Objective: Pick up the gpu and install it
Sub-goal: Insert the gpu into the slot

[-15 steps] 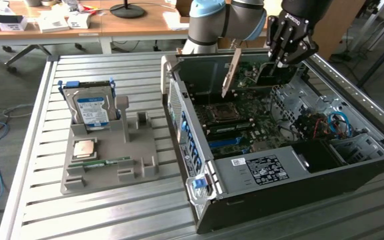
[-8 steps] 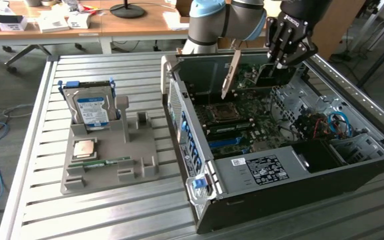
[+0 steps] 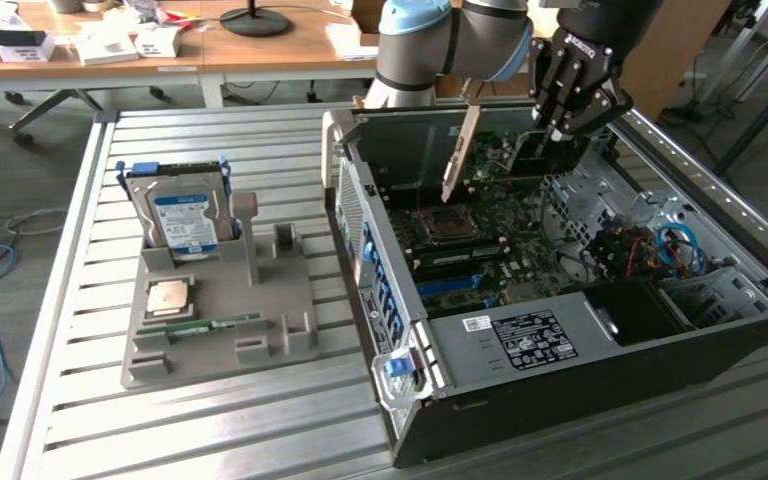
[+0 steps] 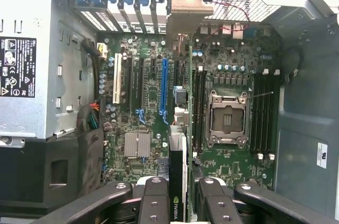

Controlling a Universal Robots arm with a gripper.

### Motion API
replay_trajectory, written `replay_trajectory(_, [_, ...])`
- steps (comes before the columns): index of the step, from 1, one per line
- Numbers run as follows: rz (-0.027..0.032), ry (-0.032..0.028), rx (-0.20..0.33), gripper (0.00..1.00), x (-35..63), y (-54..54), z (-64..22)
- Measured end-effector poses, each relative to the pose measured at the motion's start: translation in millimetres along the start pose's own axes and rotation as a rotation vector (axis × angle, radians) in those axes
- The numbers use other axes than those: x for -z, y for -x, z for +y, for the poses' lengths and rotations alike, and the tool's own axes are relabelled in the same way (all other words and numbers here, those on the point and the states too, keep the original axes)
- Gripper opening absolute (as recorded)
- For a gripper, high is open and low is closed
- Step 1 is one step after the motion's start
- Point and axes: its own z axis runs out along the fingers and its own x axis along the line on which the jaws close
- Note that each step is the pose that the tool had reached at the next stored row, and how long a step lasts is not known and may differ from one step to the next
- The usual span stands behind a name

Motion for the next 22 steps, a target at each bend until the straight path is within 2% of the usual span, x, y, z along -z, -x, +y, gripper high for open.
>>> replay_trajectory(8, [-0.0003,-0.0009,0.000,0.26,-1.5,0.0,0.0])
replay_trajectory(22, [-0.0031,-0.0099,0.000,0.26,-10.7,0.0,1.9])
